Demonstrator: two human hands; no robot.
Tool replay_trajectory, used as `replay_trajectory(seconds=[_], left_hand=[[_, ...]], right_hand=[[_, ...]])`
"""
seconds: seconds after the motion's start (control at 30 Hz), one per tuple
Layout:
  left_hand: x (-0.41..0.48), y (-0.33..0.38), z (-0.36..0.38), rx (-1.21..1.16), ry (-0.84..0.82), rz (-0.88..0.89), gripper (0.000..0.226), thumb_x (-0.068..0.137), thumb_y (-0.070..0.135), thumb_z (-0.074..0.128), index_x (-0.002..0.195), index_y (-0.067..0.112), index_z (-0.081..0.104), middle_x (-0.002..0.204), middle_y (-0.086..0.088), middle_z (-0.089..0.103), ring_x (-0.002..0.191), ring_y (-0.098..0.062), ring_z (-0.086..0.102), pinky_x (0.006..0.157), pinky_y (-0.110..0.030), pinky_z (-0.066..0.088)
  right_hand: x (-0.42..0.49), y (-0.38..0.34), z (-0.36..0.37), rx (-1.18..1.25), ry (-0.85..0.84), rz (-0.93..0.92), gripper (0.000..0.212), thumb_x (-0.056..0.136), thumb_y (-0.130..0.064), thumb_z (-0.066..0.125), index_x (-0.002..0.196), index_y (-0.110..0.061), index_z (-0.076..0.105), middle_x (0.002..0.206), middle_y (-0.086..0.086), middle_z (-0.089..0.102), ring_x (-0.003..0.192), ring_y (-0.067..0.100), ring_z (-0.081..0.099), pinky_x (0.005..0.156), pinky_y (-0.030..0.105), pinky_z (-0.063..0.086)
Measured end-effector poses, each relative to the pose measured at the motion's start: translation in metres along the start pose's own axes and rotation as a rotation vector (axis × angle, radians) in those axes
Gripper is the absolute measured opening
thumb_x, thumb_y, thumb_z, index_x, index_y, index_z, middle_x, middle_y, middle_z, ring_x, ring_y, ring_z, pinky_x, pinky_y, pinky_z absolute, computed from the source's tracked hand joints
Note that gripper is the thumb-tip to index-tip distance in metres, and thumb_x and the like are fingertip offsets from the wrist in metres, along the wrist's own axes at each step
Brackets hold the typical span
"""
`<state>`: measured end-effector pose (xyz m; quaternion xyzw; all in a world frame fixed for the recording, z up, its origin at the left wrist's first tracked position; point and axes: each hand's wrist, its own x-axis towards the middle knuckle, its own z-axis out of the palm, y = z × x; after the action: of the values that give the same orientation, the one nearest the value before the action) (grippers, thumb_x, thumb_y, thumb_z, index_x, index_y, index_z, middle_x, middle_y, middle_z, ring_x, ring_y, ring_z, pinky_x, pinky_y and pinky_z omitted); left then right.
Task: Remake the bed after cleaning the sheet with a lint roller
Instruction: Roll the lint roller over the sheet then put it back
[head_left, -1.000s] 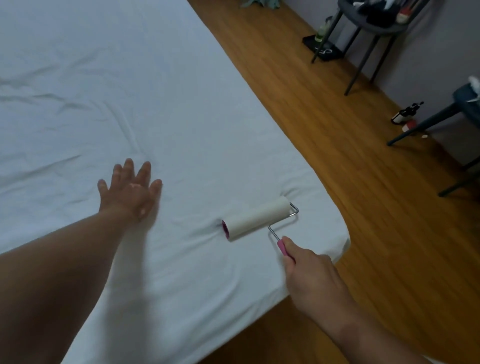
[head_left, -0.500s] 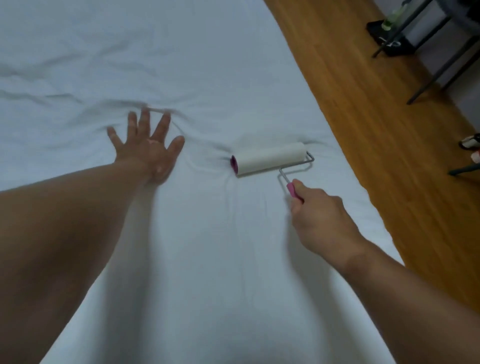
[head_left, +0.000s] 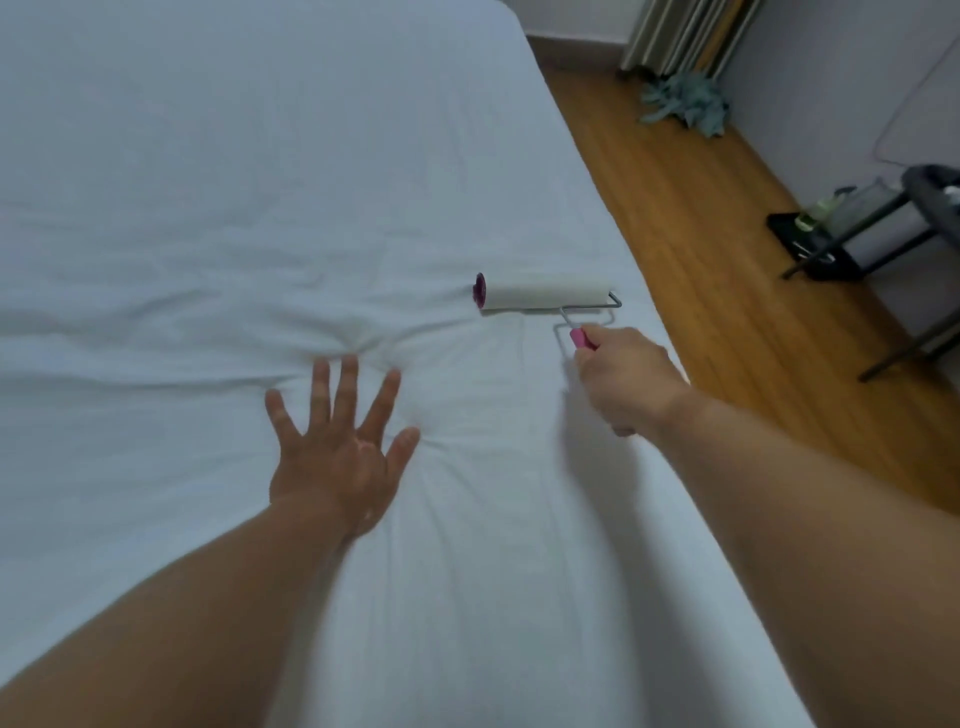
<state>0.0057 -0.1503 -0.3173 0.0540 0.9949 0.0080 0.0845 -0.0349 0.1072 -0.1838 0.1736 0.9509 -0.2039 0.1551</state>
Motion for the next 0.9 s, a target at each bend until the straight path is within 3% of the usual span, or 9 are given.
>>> replay_trajectory(seconds=[0.17, 0.27, 0.33, 0.47, 0.6, 0.77, 0.9], left_hand=[[0.001, 0.001, 0.009, -0.002, 0.003, 0.003, 0.069, 0.092, 0.067, -0.008, 0.151, 0.039, -0.027, 0.164, -0.005, -0.026, 0.149, -0.032, -0.026, 0.112, -0.071, -0.009], [0.001, 0.001, 0.007, 0.001, -0.011, -0.003, 0.07, 0.09, 0.069, -0.007, 0.153, 0.04, -0.021, 0.165, -0.003, -0.022, 0.15, -0.03, -0.024, 0.112, -0.071, -0.008], [0.002, 0.0, 0.004, -0.013, -0.049, -0.001, 0.071, 0.09, 0.071, -0.006, 0.152, 0.042, -0.021, 0.165, -0.001, -0.023, 0.15, -0.028, -0.025, 0.112, -0.071, -0.01], [-0.006, 0.002, -0.01, -0.015, -0.082, -0.02, 0.073, 0.09, 0.074, -0.004, 0.154, 0.042, -0.015, 0.166, -0.001, -0.019, 0.152, -0.027, -0.02, 0.114, -0.069, -0.011], [-0.045, 0.021, -0.018, -0.033, -0.118, -0.024, 0.073, 0.092, 0.07, -0.004, 0.156, 0.036, -0.013, 0.166, -0.002, -0.018, 0.152, -0.029, -0.018, 0.116, -0.065, -0.01], [-0.12, 0.044, -0.009, -0.021, -0.07, 0.071, 0.066, 0.097, 0.062, 0.0, 0.157, 0.035, -0.008, 0.167, 0.002, -0.014, 0.153, -0.025, -0.014, 0.118, -0.063, -0.007], [-0.182, 0.072, -0.004, -0.03, -0.084, 0.064, 0.063, 0.099, 0.058, 0.003, 0.157, 0.035, -0.008, 0.167, 0.003, -0.015, 0.153, -0.023, -0.014, 0.12, -0.06, -0.006]], right_hand=[[0.019, -0.029, -0.023, -0.01, 0.07, -0.086, 0.034, 0.098, -0.017, 0.04, 0.123, -0.01, 0.062, 0.1, 0.014, 0.062, 0.083, 0.029, 0.056, 0.075, 0.037, 0.051], [-0.018, -0.011, 0.001, -0.118, 0.0, -0.046, 0.031, 0.098, -0.015, 0.039, 0.12, -0.012, 0.06, 0.115, 0.013, 0.06, 0.099, 0.034, 0.06, 0.08, 0.04, 0.054], [-0.057, 0.014, 0.018, -0.139, -0.025, -0.033, 0.023, 0.098, -0.014, 0.039, 0.113, -0.012, 0.056, 0.109, 0.011, 0.057, 0.105, 0.037, 0.057, 0.079, 0.039, 0.052], [-0.143, 0.078, 0.033, -0.146, -0.037, -0.053, 0.012, 0.101, -0.017, 0.038, 0.103, -0.017, 0.05, 0.09, 0.007, 0.058, 0.089, 0.036, 0.057, 0.065, 0.035, 0.044], [-0.231, 0.129, 0.049, -0.09, -0.074, -0.004, 0.028, 0.106, -0.033, 0.029, 0.127, -0.028, 0.047, 0.077, -0.003, 0.052, 0.08, 0.026, 0.052, 0.063, 0.034, 0.041], [-0.324, 0.19, 0.067, -0.035, -0.132, 0.071, 0.045, 0.104, -0.049, 0.02, 0.149, -0.042, 0.029, 0.083, -0.002, 0.059, 0.07, 0.015, 0.05, 0.067, 0.032, 0.042], [-0.395, 0.238, 0.074, -0.012, -0.218, 0.163, 0.05, 0.099, -0.06, 0.013, 0.148, -0.054, 0.017, 0.096, 0.004, 0.061, 0.08, 0.022, 0.054, 0.079, 0.037, 0.048]])
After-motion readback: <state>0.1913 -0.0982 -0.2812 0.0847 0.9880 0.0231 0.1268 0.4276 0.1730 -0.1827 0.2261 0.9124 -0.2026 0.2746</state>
